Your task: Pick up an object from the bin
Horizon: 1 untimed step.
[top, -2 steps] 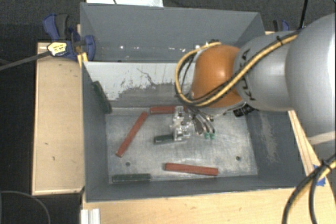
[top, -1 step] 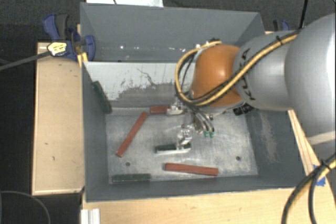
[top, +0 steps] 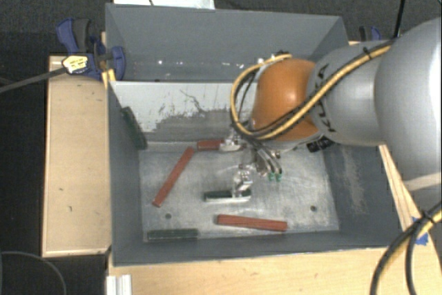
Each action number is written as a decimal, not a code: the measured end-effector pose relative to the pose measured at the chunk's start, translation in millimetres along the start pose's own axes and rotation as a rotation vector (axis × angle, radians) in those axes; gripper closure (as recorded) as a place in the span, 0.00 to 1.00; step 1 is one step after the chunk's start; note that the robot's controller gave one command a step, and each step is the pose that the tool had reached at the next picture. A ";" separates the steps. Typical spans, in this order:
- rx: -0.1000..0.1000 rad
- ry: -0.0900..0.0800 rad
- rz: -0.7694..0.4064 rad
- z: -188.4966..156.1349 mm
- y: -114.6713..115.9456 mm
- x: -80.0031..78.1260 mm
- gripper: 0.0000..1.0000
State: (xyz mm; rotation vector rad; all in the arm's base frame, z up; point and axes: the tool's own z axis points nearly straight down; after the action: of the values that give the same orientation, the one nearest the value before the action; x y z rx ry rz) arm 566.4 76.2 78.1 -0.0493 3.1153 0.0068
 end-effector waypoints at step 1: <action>0.003 0.022 -0.118 -1.2 2.8 49.1 1.00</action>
Offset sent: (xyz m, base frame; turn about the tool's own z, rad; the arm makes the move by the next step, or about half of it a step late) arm 0.0000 0.0000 0.0000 0.0000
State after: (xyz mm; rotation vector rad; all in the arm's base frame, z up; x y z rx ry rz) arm 517.2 77.4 78.0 -0.2342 3.1286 -0.0008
